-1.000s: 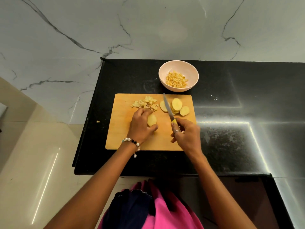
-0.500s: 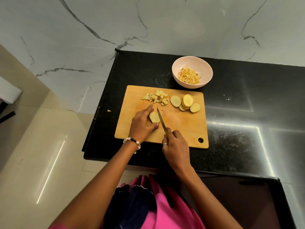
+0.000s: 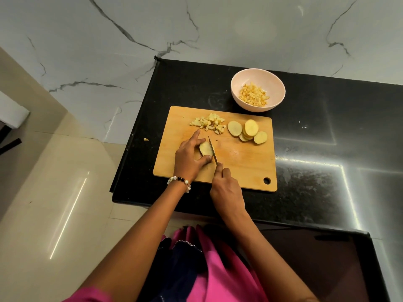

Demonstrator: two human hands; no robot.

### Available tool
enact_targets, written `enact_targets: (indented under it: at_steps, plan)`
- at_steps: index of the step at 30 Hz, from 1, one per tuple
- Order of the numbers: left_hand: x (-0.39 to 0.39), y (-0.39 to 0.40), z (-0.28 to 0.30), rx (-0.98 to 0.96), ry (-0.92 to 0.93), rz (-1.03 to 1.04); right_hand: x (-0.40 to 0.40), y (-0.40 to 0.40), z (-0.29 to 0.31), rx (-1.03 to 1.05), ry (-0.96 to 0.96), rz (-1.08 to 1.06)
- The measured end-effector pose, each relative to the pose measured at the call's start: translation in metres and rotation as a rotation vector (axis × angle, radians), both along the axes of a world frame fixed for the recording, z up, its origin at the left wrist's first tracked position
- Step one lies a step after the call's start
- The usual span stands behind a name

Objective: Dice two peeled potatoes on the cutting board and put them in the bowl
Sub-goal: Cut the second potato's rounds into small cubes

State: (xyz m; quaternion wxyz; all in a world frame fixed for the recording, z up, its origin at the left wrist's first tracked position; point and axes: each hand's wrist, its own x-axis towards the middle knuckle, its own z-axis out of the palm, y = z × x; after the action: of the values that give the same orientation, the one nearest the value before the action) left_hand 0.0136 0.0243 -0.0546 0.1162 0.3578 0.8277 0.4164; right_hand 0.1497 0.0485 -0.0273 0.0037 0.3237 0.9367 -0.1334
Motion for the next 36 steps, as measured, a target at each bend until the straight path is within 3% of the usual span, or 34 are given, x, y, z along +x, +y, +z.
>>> enact_targets:
  at_steps: [6,17,23,32,36]
  plan:
    - [-0.001,-0.001,0.0,-0.008,-0.001,-0.002,0.007,-0.001,0.008,-0.049,-0.086,-0.047]
    - [-0.005,-0.001,-0.001,-0.028,-0.031,-0.011,-0.002,0.008,0.014,-0.118,-0.031,-0.08]
    - [-0.005,0.0,-0.002,-0.006,-0.024,-0.003,-0.015,0.007,0.017,-0.037,-0.092,-0.036]
    - [-0.004,0.0,-0.003,-0.002,-0.013,0.006,0.014,-0.017,0.0,0.003,-0.021,-0.06]
    - [-0.005,-0.002,-0.001,-0.022,-0.026,-0.016,0.014,-0.013,0.006,-0.124,0.019,-0.092]
